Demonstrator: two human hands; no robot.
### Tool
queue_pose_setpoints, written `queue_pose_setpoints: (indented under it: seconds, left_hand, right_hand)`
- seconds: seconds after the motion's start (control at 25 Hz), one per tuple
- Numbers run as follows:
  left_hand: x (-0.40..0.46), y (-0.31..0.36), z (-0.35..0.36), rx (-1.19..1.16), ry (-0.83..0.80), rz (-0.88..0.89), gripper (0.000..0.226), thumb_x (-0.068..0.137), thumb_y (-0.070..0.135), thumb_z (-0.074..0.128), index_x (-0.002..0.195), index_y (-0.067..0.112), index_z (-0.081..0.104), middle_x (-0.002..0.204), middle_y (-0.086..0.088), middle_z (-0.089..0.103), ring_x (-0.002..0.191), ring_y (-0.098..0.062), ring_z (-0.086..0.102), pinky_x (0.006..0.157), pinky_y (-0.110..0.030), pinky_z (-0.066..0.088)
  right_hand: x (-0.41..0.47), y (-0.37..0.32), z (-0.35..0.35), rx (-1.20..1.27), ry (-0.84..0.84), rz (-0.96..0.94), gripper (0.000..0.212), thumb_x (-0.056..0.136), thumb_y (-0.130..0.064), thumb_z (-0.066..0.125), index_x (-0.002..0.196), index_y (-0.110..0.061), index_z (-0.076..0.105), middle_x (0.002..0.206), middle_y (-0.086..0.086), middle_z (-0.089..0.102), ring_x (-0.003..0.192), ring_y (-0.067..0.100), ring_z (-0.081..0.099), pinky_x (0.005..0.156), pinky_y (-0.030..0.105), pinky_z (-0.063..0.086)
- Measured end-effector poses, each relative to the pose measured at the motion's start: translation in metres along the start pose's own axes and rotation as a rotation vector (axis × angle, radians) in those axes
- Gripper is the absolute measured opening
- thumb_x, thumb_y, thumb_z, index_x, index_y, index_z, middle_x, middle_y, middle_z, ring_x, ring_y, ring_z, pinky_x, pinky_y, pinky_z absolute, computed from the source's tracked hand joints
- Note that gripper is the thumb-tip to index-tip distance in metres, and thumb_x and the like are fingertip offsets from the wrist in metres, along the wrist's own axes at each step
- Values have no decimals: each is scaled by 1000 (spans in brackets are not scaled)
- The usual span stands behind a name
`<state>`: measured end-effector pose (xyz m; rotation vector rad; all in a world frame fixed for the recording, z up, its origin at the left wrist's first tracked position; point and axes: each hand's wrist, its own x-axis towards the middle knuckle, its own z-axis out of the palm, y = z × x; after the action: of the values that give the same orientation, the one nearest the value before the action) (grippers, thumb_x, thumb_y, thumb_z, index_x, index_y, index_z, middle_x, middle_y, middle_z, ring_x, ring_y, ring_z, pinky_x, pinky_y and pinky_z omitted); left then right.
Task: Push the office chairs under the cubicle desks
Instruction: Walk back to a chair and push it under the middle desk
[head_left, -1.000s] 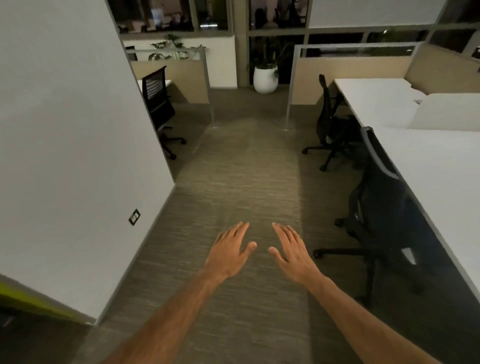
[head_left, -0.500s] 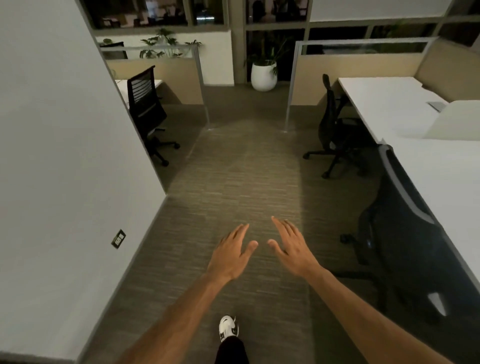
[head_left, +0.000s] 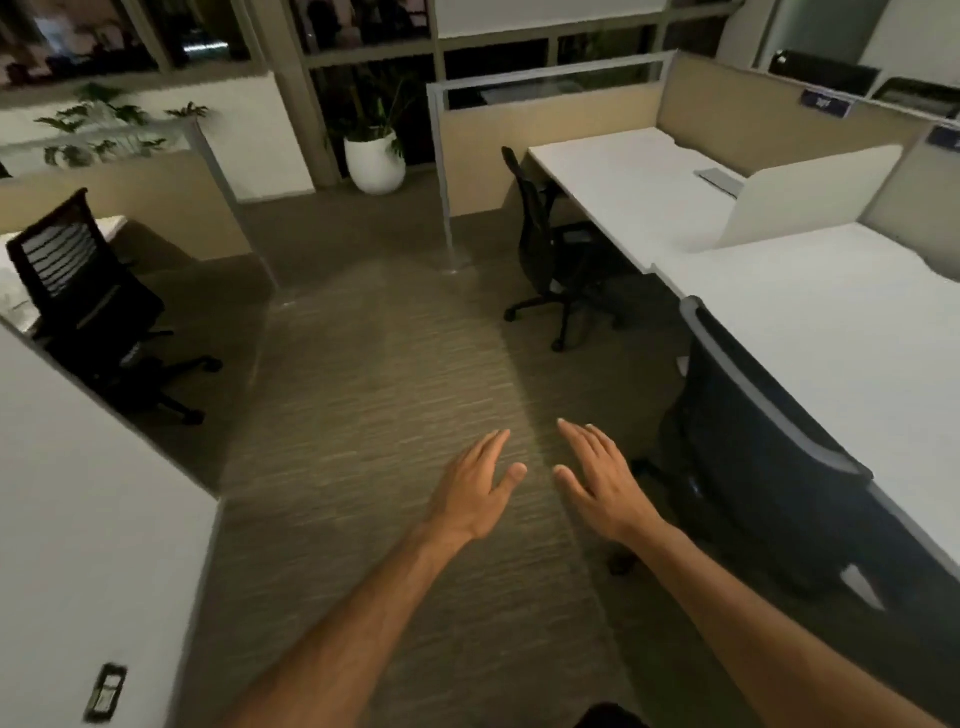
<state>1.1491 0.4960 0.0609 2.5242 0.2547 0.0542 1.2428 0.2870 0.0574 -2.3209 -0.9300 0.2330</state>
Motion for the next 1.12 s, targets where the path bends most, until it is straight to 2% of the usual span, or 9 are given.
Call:
queue_pose_setpoints:
  seconds: [0.08, 0.16, 0.28, 0.48, 0.56, 0.84, 1.0, 1.12]
  left_hand:
    - [44, 3, 6, 8, -65, 44, 66, 104, 57, 35, 160, 22, 28, 166, -1, 28, 152, -16, 25, 123, -35, 19]
    - [89, 14, 18, 3, -114, 82, 68, 103, 61, 33, 160, 24, 28, 166, 0, 28, 152, -16, 25, 123, -38, 21]
    - [143, 39, 30, -17, -157, 130, 71, 100, 66, 28, 160, 28, 26, 167, 1, 27, 152, -16, 25, 123, -42, 24]
    - [230, 82, 37, -22, -210, 218, 67, 101, 64, 31, 160, 30, 25, 167, 4, 24, 152, -15, 24, 122, -44, 24]
    - [262, 101, 49, -15, -251, 262, 67, 102, 64, 31, 159, 30, 27, 166, 4, 26, 151, -16, 25, 122, -47, 25]
    - [353, 171, 101, 30, -392, 592, 63, 103, 62, 34, 157, 31, 31, 163, 4, 33, 150, -14, 29, 122, -43, 27]
    - [410, 208, 128, 53, -508, 784, 63, 102, 60, 40, 156, 29, 33, 162, 2, 36, 149, -17, 31, 122, -43, 28]
    - [447, 224, 146, 134, -550, 950, 66, 102, 60, 40, 158, 26, 32, 163, 0, 34, 151, -18, 29, 124, -42, 24]
  right_hand:
    - [16, 18, -15, 4, 69, 60, 72, 100, -65, 29, 161, -29, 16, 168, -6, 19, 155, 16, 5, 126, 39, 9]
    - [29, 42, -29, -11, 103, 115, 68, 102, -59, 34, 161, -30, 16, 167, -6, 20, 155, 16, 5, 127, 39, 9]
    - [51, 77, -52, -41, 121, 157, 66, 104, -59, 35, 161, -34, 13, 168, -8, 19, 156, 14, 5, 127, 43, 12]
    - [82, 120, -98, -59, 202, 242, 66, 103, -59, 36, 160, -36, 12, 168, -9, 18, 155, 13, 8, 122, 33, 8]
    - [83, 141, -112, -89, 258, 305, 66, 103, -60, 35, 160, -36, 14, 167, -8, 20, 155, 13, 8, 123, 34, 7]
    - [63, 207, -151, -177, 442, 575, 73, 98, -68, 23, 159, -28, 22, 165, -1, 29, 154, 19, 15, 123, 35, 9]
    - [58, 225, -159, -179, 560, 762, 75, 98, -70, 23, 159, -28, 23, 164, -1, 30, 153, 19, 21, 125, 39, 15]
    - [56, 234, -152, -197, 587, 919, 77, 96, -70, 22, 160, -27, 21, 165, 0, 28, 153, 20, 21, 125, 40, 15]
